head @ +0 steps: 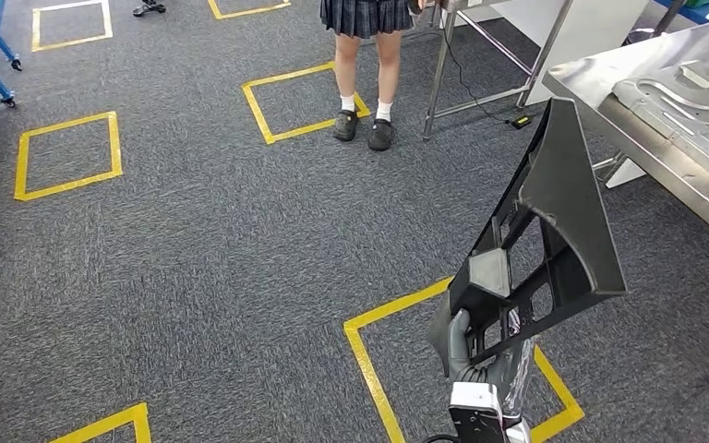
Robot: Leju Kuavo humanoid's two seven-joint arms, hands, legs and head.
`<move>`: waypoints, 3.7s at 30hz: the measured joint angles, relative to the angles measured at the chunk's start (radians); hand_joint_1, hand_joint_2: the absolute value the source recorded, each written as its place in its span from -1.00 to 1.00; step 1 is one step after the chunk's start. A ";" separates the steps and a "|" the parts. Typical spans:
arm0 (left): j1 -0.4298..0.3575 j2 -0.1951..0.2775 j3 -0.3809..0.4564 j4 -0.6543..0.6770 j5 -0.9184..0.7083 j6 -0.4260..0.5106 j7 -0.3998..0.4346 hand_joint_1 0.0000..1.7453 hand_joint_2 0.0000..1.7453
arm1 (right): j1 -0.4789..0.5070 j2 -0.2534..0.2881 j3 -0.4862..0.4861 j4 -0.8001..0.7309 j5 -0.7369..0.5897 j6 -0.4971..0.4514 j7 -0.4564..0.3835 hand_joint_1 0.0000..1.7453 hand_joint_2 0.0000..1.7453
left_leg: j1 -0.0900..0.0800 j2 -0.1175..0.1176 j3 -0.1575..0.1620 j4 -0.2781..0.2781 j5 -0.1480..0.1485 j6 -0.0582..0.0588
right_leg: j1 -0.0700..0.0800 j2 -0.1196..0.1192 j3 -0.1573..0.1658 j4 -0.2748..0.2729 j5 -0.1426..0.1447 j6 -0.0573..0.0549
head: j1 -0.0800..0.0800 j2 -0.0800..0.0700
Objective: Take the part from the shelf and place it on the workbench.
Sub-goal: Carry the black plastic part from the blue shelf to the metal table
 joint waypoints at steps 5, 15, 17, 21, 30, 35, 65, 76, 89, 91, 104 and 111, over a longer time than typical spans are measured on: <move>0.006 0.003 0.000 0.000 0.004 0.021 -0.031 -1.00 1.00 | -0.021 -0.001 0.008 0.009 -0.007 0.002 0.003 1.00 1.00 | -0.002 0.074 0.002 -0.009 0.001 0.013 | 0.000 -0.119 -0.128 0.250 -0.115 0.014 | 0.002 0.000; -0.003 0.005 0.000 0.000 -0.016 0.029 -0.049 -1.00 1.00 | -0.028 -0.006 0.009 0.015 -0.030 -0.001 -0.001 1.00 1.00 | -0.011 0.155 0.024 0.009 -0.038 -0.027 | 0.012 -0.157 0.018 -0.022 0.005 -0.028 | 0.002 0.000; -0.004 0.005 0.000 -0.001 -0.016 0.029 -0.049 -1.00 1.00 | -0.031 -0.006 0.009 0.015 -0.031 -0.001 -0.001 1.00 1.00 | -0.006 0.100 -0.007 0.089 -0.089 -0.035 | 0.006 -0.135 0.020 -0.027 0.008 -0.040 | 0.002 0.000; 0.002 0.007 0.000 -0.001 -0.018 0.037 -0.050 -1.00 1.00 | -0.032 -0.006 0.010 0.020 -0.036 0.000 -0.004 1.00 1.00 | -0.005 0.050 -0.118 0.303 -0.160 -0.039 | 0.009 -0.080 0.020 -0.025 0.009 -0.046 | 0.002 0.000; -0.014 0.009 -0.001 -0.002 -0.030 0.041 -0.064 -1.00 1.00 | -0.051 -0.006 0.010 0.029 -0.057 0.001 -0.028 1.00 1.00 | -0.001 -0.025 -0.007 0.003 0.001 -0.002 | 0.000 0.011 -0.001 -0.010 0.012 -0.005 | 0.001 0.000; -0.017 0.007 0.010 -0.003 -0.017 0.038 -0.068 -1.00 1.00 | -0.052 -0.007 0.010 0.025 -0.055 0.006 -0.020 1.00 1.00 | -0.001 0.056 -0.002 -0.008 0.004 0.015 | 0.001 -0.114 -0.129 0.233 -0.105 0.012 | 0.003 0.000; -0.018 0.016 0.030 -0.005 -0.026 0.041 -0.051 -1.00 1.00 | -0.065 -0.006 0.010 0.035 -0.065 0.011 -0.017 1.00 1.00 | -0.001 0.051 0.004 -0.008 -0.002 0.018 | -0.002 -0.114 -0.118 0.202 -0.087 0.021 | 0.005 0.000; -0.023 0.016 0.031 -0.005 -0.028 0.044 -0.050 -1.00 1.00 | -0.098 -0.006 0.010 0.053 -0.081 0.020 -0.020 1.00 1.00 | -0.010 0.152 0.027 0.004 -0.039 -0.021 | 0.011 -0.160 0.015 -0.031 0.019 -0.020 | 0.004 0.000; -0.019 0.018 0.047 -0.006 -0.038 0.044 -0.050 -1.00 1.00 | -0.103 -0.002 0.013 0.069 -0.085 0.020 -0.031 1.00 1.00 | 0.005 -0.031 -0.012 0.024 -0.018 -0.020 | 0.003 0.008 0.002 -0.014 0.021 -0.007 | 0.004 0.000; -0.020 0.018 0.047 -0.007 -0.039 0.044 -0.050 -1.00 1.00 | -0.098 -0.002 0.012 0.068 -0.085 0.019 -0.033 1.00 1.00 | 0.005 -0.008 -0.008 0.018 -0.011 -0.004 | 0.000 0.009 -0.006 -0.011 0.021 0.006 | 0.004 0.000; -0.030 0.018 0.048 -0.008 -0.058 0.041 -0.043 -1.00 1.00 | -0.088 -0.002 0.013 0.066 -0.036 -0.002 -0.041 1.00 1.00 | -0.013 0.105 0.004 0.012 -0.022 -0.004 | 0.010 -0.143 0.007 -0.010 0.009 -0.002 | 0.007 0.000; -0.028 0.018 0.049 -0.008 -0.062 0.039 -0.043 -1.00 1.00 | -0.078 -0.001 0.013 0.058 -0.009 -0.003 -0.034 1.00 1.00 | -0.006 0.053 -0.108 0.257 -0.152 -0.029 | 0.006 -0.125 0.016 -0.026 0.012 -0.037 | 0.006 0.000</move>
